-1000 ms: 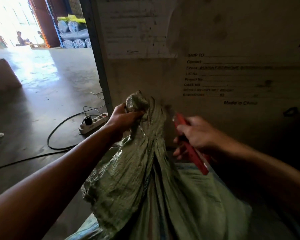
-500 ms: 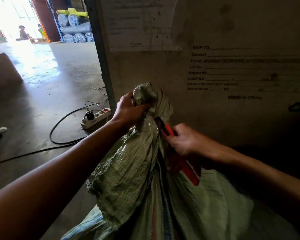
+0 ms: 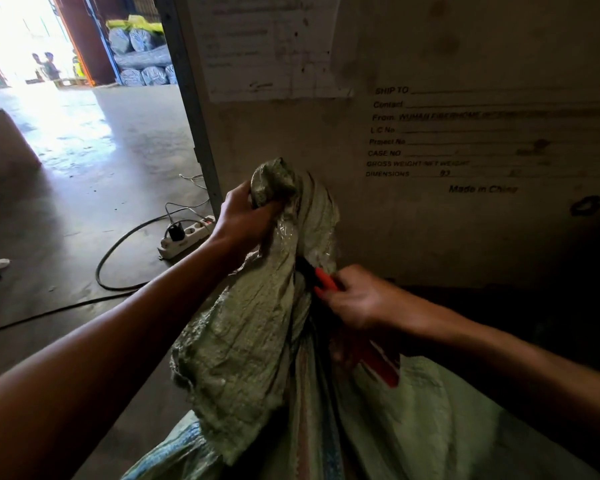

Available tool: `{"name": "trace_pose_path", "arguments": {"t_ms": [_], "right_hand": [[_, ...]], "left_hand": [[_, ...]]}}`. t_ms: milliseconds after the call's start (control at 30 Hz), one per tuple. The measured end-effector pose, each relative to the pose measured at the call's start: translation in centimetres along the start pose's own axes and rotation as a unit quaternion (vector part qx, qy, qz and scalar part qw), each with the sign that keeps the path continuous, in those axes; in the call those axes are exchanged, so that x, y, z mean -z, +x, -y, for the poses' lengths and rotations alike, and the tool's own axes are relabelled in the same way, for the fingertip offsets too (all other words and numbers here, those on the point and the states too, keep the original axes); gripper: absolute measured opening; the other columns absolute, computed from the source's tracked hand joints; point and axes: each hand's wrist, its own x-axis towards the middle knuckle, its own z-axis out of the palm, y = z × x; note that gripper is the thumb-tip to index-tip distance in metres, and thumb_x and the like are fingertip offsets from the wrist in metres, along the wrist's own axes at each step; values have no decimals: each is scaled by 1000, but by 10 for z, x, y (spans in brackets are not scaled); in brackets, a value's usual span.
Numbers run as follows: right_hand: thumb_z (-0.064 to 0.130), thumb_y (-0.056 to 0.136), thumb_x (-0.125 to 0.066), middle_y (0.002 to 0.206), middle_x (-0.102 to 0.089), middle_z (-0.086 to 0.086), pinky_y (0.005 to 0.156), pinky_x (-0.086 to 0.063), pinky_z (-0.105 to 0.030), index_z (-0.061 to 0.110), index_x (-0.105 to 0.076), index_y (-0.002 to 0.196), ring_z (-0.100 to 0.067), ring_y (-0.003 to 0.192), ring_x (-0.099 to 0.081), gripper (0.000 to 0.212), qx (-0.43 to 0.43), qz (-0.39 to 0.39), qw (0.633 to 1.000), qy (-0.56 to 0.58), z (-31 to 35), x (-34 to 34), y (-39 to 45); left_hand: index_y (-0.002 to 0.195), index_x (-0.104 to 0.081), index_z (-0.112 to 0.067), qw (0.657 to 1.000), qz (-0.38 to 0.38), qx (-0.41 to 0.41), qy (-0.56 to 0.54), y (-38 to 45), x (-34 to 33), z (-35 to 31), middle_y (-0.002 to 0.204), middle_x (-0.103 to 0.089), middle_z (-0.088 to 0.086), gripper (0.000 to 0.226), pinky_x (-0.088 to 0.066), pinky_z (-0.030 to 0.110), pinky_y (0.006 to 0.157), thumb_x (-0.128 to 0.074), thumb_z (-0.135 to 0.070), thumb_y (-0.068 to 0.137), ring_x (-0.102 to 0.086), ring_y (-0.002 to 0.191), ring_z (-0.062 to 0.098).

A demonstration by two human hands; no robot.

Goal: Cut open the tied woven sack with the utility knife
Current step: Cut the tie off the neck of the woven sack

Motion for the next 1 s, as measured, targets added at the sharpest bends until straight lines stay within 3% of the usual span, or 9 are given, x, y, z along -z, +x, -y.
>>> {"name": "trace_pose_path", "arguments": {"t_ms": [67, 200, 333, 433, 533, 633, 733, 900, 1000], "right_hand": [[13, 95, -44, 53, -54, 3, 39, -42, -15, 3, -51, 78, -5, 42, -51, 21, -17, -50, 998, 41, 6, 10, -6], [25, 92, -52, 65, -54, -7, 33, -48, -21, 11, -52, 78, -12, 38, -55, 19, -7, -202, 973, 113, 14, 26, -12], [41, 82, -62, 87, -68, -6, 48, -58, -26, 16, -60, 97, -12, 62, -68, 29, 3, -273, 944, 185, 4, 27, -1], [32, 92, -50, 67, -64, 1, 39, -47, -14, 19, -63, 86, -2, 42, -60, 19, 19, -307, 924, 229, -5, 28, -1], [24, 96, -42, 71, -63, -3, 45, -50, -19, 13, -62, 97, -11, 52, -60, 23, 12, -300, 922, 246, -12, 37, -1], [19, 96, -41, 84, -67, -7, 57, -54, -27, 16, -62, 95, -22, 73, -63, 21, 25, -260, 935, 240, -13, 43, 0], [19, 97, -38, 93, -66, -15, 56, -56, -32, 15, -59, 105, -28, 70, -63, 23, 20, -229, 952, 204, -12, 44, -1], [24, 96, -42, 88, -61, -11, 66, -51, -39, 26, -55, 88, -22, 67, -56, 16, -37, -294, 940, 169, -4, 45, -2], [25, 96, -41, 78, -55, -13, 58, -49, -37, 19, -54, 79, -25, 63, -53, 22, -69, -263, 957, 99, 1, 43, -6]], "left_hand": [[89, -63, -22, 999, 21, 8, -22, 1, 3, -3, 79, -67, -1, 20, -52, 16, 54, -74, -12, 76, -62, 57, -4], [99, -58, -23, 998, 19, 55, -24, -1, 8, -9, 101, -69, 9, 42, -58, 38, 76, -82, -28, 65, -68, 89, 21], [98, -53, -20, 988, 136, 66, 17, -13, -12, -28, 94, -68, 4, 46, -51, 25, 56, -82, -32, 64, -67, 82, 14], [103, -58, -19, 954, 286, 78, -36, -16, -16, -45, 89, -71, 6, 39, -57, 30, 62, -75, -27, 69, -68, 77, 16], [97, -62, -20, 936, 331, 76, -96, -12, -8, -49, 72, -70, 7, 29, -57, 32, 65, -71, -22, 69, -67, 65, 19], [104, -64, -27, 950, 311, -3, 43, -7, -6, -42, 86, -74, -3, 48, -54, 28, 72, -79, -43, 61, -68, 84, 14], [113, -56, -20, 957, 278, 31, 80, -5, -8, -33, 108, -69, 6, 68, -53, 35, 80, -79, -49, 56, -65, 100, 21], [75, -50, -24, 983, 99, 32, 153, 0, -9, -4, 91, -67, 12, 46, -52, 35, 60, -79, -54, 56, -61, 73, 24], [85, -54, -15, 980, 54, 30, 190, -1, -8, 3, 91, -64, 11, 41, -57, 39, 64, -78, -44, 67, -62, 75, 25]]}}
